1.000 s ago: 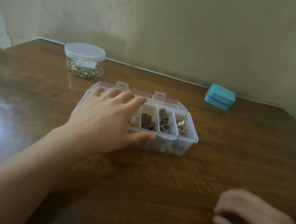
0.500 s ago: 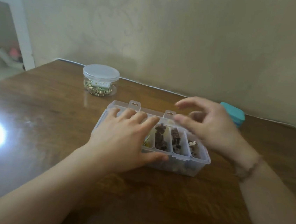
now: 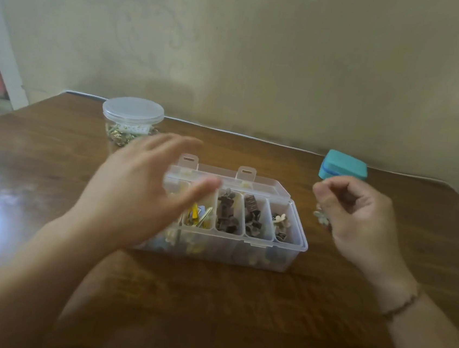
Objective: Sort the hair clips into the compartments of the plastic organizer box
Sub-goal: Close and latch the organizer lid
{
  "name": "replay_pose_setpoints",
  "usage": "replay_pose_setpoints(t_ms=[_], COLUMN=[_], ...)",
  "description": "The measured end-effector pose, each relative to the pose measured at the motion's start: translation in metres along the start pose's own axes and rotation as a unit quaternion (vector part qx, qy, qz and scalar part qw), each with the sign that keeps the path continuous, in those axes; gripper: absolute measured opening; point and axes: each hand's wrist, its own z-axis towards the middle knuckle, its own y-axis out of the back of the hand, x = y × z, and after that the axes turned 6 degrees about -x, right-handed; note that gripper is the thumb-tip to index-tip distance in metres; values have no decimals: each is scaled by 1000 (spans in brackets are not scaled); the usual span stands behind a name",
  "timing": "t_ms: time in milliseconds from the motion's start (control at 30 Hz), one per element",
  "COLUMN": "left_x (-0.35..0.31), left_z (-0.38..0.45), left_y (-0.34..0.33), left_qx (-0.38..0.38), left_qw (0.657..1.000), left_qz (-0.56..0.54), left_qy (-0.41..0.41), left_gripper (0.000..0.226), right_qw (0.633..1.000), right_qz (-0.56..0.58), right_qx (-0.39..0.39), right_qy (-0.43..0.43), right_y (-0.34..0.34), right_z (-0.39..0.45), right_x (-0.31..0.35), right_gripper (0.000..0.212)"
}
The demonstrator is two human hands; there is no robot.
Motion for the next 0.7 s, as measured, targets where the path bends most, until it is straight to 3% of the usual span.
replay_pose_setpoints(t_ms=[100, 200, 300, 367, 467, 600, 700], left_x=[23, 39, 47, 51, 45, 41, 47], left_z=[8, 14, 13, 10, 18, 21, 22], left_y=[-1, -12, -18, -16, -19, -16, -6], left_qx=[-70, -30, 70, 73, 21, -44, -75], left_qw=[980, 924, 830, 814, 814, 759, 745], left_qz=[-124, -253, -376, -409, -433, -545, -582], left_qy=[137, 286, 406, 407, 386, 353, 318], left_gripper=[58, 41, 69, 64, 35, 43, 58], right_qw=[996, 997, 997, 984, 938, 886, 897], right_qz=[-18, -34, 11, 39, 104, 298, 336], right_qx=[79, 68, -8, 28, 164, 175, 130], right_qy=[48, 32, -72, -169, -287, -309, -256], right_y=[-19, -16, -7, -9, -18, -20, -10], right_z=[-4, -3, -3, -4, -4, -1, 0], right_x=[8, 2, -10, -16, -22, -20, -18], right_gripper=[9, 14, 30, 48, 85, 83, 77])
